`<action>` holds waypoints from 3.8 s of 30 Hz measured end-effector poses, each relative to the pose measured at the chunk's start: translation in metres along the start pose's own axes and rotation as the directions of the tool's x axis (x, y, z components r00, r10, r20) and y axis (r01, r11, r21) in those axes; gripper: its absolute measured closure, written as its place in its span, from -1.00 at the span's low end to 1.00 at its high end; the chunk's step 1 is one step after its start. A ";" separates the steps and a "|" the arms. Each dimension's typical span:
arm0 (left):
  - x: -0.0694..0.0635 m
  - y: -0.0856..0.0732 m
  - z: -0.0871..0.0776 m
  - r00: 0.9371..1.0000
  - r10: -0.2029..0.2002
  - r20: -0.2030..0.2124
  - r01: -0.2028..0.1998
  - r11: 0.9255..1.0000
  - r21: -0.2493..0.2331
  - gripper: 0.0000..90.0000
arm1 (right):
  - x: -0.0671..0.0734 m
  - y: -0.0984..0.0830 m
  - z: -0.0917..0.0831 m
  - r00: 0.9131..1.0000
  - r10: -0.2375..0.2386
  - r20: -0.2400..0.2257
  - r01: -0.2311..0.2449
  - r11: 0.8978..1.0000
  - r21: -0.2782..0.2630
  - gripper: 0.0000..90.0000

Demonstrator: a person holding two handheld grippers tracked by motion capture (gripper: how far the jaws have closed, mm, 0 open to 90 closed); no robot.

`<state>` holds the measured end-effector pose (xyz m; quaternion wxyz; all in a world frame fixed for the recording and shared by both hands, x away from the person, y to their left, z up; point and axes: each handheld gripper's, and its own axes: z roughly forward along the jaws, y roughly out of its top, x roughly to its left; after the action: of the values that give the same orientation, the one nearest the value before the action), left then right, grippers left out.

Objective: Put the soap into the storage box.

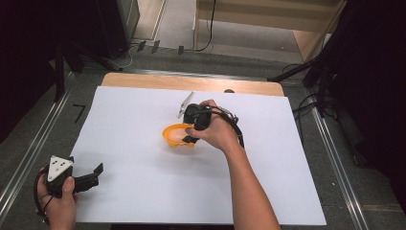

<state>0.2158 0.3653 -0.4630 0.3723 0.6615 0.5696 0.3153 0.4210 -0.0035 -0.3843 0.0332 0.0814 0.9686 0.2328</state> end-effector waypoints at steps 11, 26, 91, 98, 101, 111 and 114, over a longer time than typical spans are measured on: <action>0.000 0.000 0.000 1.000 0.003 -0.001 -0.003 1.000 0.001 -1.00 | 0.000 -0.030 -0.016 0.991 0.133 0.031 -0.132 0.990 -0.053 -0.71; 0.000 0.000 0.000 1.000 0.004 0.002 -0.004 1.000 -0.004 -1.00 | 0.004 -0.075 -0.038 0.955 0.283 0.090 -0.266 0.950 -0.164 -0.88; -0.002 0.000 -0.001 1.000 0.015 -0.004 -0.015 1.000 -0.004 -1.00 | 0.090 -0.307 -0.058 0.728 0.663 0.174 -0.515 0.697 -0.500 -0.96; -0.001 0.000 -0.001 1.000 0.014 -0.002 -0.014 1.000 -0.006 -1.00 | 0.104 -0.331 -0.061 0.706 0.690 0.158 -0.515 0.653 -0.555 -0.96; -0.001 0.000 -0.001 1.000 0.014 -0.002 -0.014 1.000 -0.005 -1.00 | 0.111 -0.342 -0.062 0.692 0.705 0.155 -0.520 0.636 -0.571 -0.96; -0.001 -0.001 -0.001 1.000 0.009 -0.001 -0.009 1.000 -0.009 -1.00 | 0.129 -0.365 -0.076 0.655 0.738 0.162 -0.511 0.592 -0.624 -0.96; -0.001 -0.001 -0.001 1.000 0.008 -0.001 -0.008 1.000 -0.010 -1.00 | 0.133 -0.372 -0.078 0.639 0.752 0.161 -0.508 0.570 -0.646 -0.96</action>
<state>0.2142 0.3642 -0.4630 0.3742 0.6617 0.5655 0.3199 0.2295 -0.3420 -0.4881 0.1746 0.4655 0.7293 0.4700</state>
